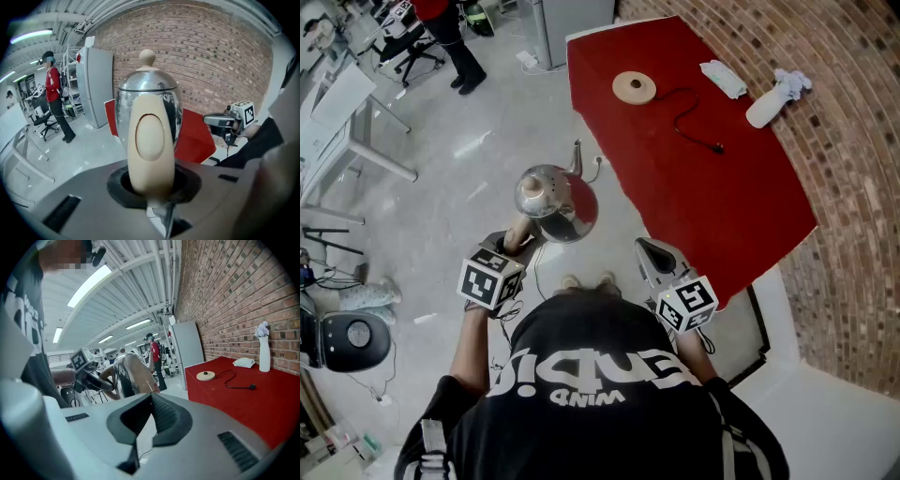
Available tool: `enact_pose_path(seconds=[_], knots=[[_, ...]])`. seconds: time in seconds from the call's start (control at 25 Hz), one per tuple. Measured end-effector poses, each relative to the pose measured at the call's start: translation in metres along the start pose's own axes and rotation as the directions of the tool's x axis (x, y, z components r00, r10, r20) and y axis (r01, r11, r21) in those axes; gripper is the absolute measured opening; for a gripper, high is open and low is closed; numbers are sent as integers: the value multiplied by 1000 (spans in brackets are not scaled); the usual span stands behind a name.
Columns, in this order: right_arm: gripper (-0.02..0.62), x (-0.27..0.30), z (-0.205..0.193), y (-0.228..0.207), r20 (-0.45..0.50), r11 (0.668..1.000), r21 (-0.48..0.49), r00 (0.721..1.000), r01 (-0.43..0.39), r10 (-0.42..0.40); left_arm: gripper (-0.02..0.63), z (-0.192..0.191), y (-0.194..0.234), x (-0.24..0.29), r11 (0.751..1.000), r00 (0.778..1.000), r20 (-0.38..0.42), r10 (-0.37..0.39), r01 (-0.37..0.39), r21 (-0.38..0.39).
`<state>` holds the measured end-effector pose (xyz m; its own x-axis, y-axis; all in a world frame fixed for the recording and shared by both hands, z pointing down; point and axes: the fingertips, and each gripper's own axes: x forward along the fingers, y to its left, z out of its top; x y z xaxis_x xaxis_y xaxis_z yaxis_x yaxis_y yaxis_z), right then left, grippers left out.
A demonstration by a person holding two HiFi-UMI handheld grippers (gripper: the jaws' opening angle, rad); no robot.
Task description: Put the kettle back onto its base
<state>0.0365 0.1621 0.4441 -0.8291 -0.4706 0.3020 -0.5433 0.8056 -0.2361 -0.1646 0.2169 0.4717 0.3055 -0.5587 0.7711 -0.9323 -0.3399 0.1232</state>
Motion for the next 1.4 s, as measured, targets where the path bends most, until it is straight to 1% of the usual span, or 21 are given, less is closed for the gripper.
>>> enact_pose_path(seconds=[0.4,0.56,0.76,0.88,1.04,1.16,1.4], knots=[[21,0,3,1,10,1000,-7,1000,-1,1,72,3,1,1,1000,1000,12,-5,5,-3],[23,-3,8,-5,31,1000,17,999,-9,9,72,7,-1,5,1000,1000,1,0,0,6],[23,-7,12,-1,23,1000,12,1000,-10,10,72,5,1,-1,1000,1000,8,-6,6,-6],[23,-11,15,-10,26,1000,-2,1000,-9,9,72,11,-3,3,1000,1000,18,-3,4,-16],[23,-16,15,-30,23,1000,-7,999,-26,26,72,21,-14,19,999,999,36,4,-2,-52],[23,-19,11,-43,15,999,-10,999,-40,40,72,28,-22,30,998,999,40,2,1,-62],[22,-11,10,-51,10,999,-2,999,-48,48,72,40,-11,35,999,999,44,16,-14,-52]])
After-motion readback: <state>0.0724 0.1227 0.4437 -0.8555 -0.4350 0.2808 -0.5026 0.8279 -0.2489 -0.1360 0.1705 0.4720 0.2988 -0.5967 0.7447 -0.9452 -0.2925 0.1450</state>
